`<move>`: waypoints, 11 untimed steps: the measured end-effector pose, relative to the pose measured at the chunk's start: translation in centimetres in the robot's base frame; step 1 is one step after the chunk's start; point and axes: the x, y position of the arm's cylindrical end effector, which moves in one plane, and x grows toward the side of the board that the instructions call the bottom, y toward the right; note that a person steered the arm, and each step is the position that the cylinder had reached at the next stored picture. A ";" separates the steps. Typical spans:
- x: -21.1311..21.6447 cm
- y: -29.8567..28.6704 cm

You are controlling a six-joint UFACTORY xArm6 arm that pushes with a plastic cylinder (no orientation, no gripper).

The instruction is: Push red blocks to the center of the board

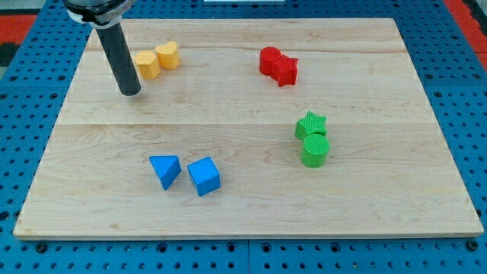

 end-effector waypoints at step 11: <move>-11.7 20.0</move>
